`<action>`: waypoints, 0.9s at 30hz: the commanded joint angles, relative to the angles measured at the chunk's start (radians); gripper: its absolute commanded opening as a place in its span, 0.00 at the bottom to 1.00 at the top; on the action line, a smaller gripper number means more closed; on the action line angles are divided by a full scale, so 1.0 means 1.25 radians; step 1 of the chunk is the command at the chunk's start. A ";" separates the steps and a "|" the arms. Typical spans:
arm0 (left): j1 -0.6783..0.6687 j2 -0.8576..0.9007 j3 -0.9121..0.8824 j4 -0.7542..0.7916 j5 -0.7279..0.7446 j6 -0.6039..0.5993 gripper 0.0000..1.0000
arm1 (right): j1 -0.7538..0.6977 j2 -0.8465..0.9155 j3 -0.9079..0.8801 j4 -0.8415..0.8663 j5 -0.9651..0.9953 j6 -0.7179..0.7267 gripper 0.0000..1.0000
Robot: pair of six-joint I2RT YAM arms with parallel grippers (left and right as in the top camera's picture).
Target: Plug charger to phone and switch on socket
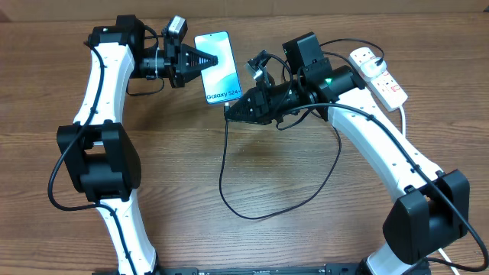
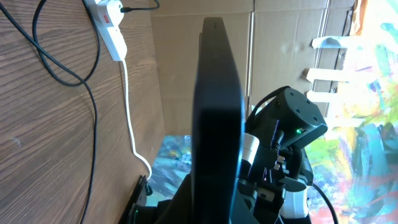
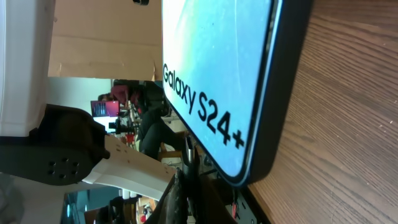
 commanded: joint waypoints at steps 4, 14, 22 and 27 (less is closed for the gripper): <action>-0.012 -0.023 0.013 -0.003 0.051 0.015 0.04 | 0.005 0.007 -0.006 0.006 -0.004 0.001 0.04; -0.017 -0.023 0.013 -0.002 0.051 0.016 0.04 | 0.005 0.017 -0.006 0.009 -0.005 0.001 0.04; -0.014 -0.023 0.013 0.007 0.051 0.016 0.04 | -0.011 0.017 -0.006 0.005 -0.056 0.000 0.04; -0.001 -0.023 0.013 0.006 0.051 0.015 0.04 | -0.011 0.017 -0.006 -0.016 -0.066 -0.006 0.04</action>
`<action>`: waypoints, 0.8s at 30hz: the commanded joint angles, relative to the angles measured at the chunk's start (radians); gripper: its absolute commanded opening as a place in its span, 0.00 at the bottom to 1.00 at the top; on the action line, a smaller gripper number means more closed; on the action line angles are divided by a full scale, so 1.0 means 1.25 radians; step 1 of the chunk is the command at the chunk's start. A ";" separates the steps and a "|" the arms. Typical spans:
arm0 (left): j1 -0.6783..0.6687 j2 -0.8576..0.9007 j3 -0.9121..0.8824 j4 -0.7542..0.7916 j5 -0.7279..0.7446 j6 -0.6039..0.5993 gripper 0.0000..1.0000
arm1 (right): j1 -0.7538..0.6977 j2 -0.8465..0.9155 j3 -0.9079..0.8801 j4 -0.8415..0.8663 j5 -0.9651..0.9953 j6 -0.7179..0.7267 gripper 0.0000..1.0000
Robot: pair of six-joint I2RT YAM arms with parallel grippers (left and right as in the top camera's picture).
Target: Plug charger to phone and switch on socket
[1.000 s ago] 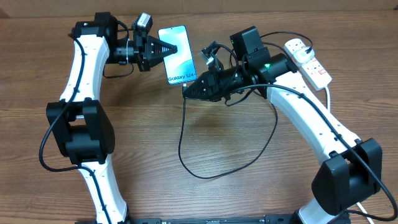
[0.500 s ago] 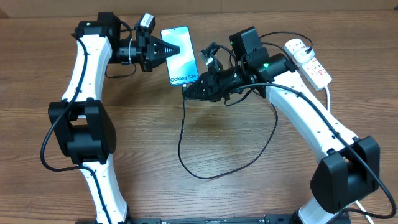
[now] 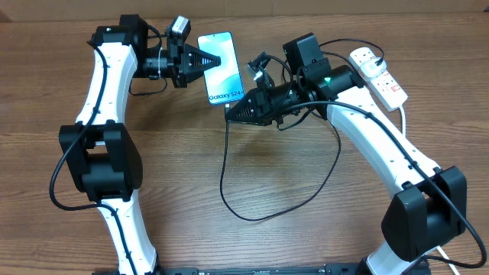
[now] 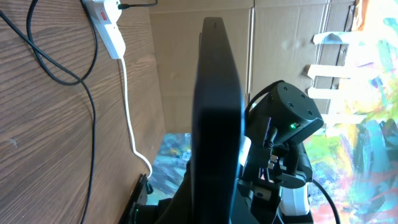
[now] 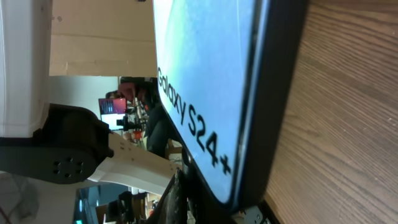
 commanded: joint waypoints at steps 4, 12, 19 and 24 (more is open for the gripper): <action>0.010 -0.023 0.013 -0.003 0.051 0.009 0.04 | -0.005 0.005 -0.005 -0.003 -0.035 -0.027 0.04; 0.009 -0.023 0.013 -0.004 0.051 0.009 0.04 | -0.005 0.005 -0.005 -0.003 -0.020 -0.039 0.04; 0.009 -0.023 0.013 -0.020 0.050 0.013 0.04 | -0.008 0.005 -0.005 0.000 0.006 -0.039 0.04; 0.009 -0.023 0.013 -0.020 0.051 0.016 0.04 | -0.013 0.005 -0.005 0.000 0.005 -0.038 0.04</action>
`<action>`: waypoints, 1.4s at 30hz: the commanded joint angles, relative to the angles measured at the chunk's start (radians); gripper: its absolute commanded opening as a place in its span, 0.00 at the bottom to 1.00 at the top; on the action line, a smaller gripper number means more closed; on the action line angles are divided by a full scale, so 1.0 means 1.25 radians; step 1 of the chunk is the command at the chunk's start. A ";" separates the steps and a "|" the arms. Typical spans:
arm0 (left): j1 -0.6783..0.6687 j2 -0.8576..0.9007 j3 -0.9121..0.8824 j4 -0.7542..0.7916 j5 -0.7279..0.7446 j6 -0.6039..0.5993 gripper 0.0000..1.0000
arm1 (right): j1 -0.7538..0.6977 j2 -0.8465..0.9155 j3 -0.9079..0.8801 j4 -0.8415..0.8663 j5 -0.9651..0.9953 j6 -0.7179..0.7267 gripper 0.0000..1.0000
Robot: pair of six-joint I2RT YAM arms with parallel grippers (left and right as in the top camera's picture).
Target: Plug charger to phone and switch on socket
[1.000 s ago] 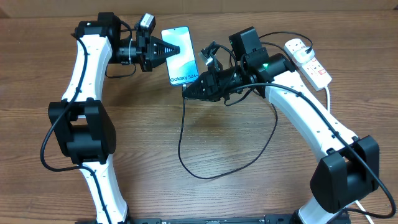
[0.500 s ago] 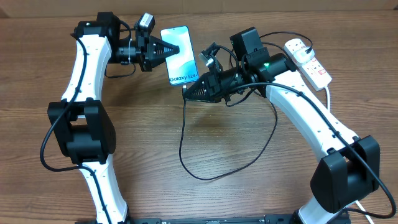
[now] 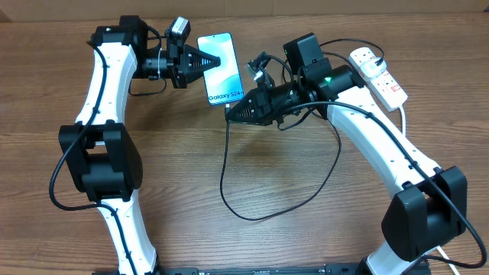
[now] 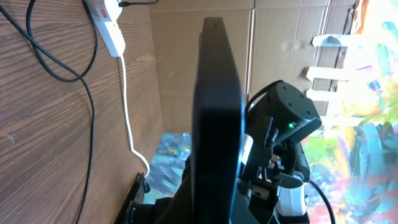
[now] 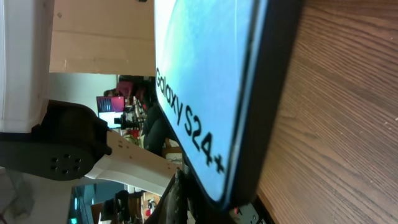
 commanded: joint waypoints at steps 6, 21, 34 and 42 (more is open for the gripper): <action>0.008 -0.023 0.013 -0.001 0.050 0.016 0.04 | -0.009 0.005 -0.005 0.002 -0.027 -0.014 0.04; 0.008 -0.023 0.013 -0.002 0.051 0.016 0.04 | -0.002 0.005 -0.005 0.001 -0.033 -0.017 0.04; 0.007 -0.023 0.013 -0.004 0.051 0.016 0.04 | -0.002 0.005 -0.005 0.011 -0.026 -0.010 0.04; 0.005 -0.023 0.013 -0.005 0.051 0.016 0.04 | -0.002 0.005 -0.005 0.017 -0.020 0.007 0.04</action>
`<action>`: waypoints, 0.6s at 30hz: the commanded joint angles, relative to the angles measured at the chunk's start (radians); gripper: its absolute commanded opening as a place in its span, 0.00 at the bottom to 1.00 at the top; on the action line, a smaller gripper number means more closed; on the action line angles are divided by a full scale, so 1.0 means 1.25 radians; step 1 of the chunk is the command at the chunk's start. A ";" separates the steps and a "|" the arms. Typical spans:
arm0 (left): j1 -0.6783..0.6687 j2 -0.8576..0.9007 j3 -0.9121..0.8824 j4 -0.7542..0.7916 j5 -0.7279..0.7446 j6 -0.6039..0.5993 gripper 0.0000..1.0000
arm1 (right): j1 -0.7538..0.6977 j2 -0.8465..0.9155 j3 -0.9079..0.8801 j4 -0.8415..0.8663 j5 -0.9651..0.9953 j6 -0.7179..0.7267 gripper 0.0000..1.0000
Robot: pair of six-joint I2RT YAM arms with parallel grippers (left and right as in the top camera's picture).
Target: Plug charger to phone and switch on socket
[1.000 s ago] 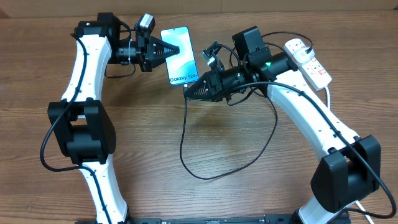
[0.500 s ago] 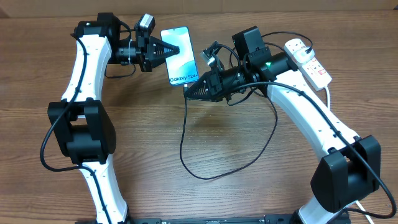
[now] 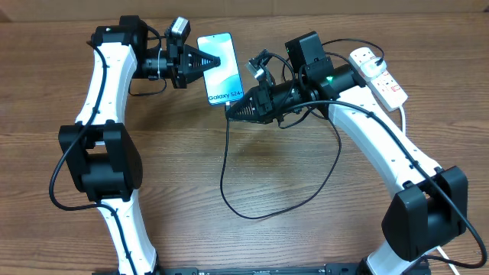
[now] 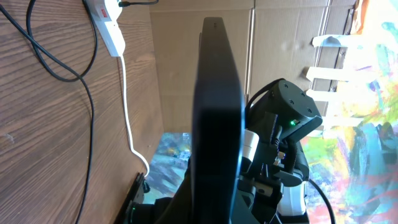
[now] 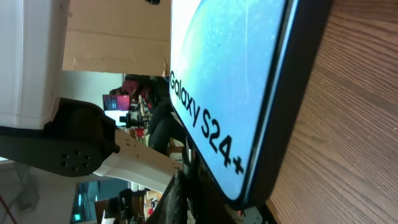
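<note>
The phone (image 3: pixel 219 67), screen up and reading "Galaxy S24+", is held off the table with my left gripper (image 3: pixel 204 62) shut on its left edge. In the left wrist view it shows edge-on as a dark slab (image 4: pixel 217 112). My right gripper (image 3: pixel 232 111) is shut on the charger plug (image 5: pixel 186 155) right at the phone's lower end (image 5: pixel 249 180). Whether the plug sits in the port cannot be told. The black cable (image 3: pixel 229 183) loops across the table toward the white socket strip (image 3: pixel 378 72) at the far right.
The cable's loop (image 3: pixel 306 200) lies on the wooden table (image 3: pixel 176 198) in front of the right arm. A white lead (image 3: pixel 403 114) runs from the socket strip off the right side. Cardboard walls stand behind the table.
My right gripper with the plug has shifted slightly at the phone's lower end, so more of the screen faces its camera. The left gripper and the phone look unmoved.
First my left gripper held the phone with the right gripper's plug at its lower corner. Then the phone sat slightly further right and up, the plug still at its end. Both grippers have kept their holds with only small shifts.
</note>
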 commanded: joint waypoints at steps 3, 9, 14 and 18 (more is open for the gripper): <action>0.004 -0.023 0.013 -0.003 0.051 0.016 0.04 | 0.003 0.005 -0.005 -0.005 0.016 0.003 0.04; 0.004 -0.023 0.013 -0.003 0.051 0.016 0.04 | 0.003 0.005 -0.005 -0.007 0.016 0.003 0.04; 0.004 -0.023 0.013 -0.003 0.051 0.016 0.04 | 0.003 0.005 -0.005 -0.005 0.016 0.003 0.04; 0.002 -0.023 0.013 -0.003 0.051 0.016 0.04 | 0.003 0.005 -0.005 -0.004 0.016 0.004 0.04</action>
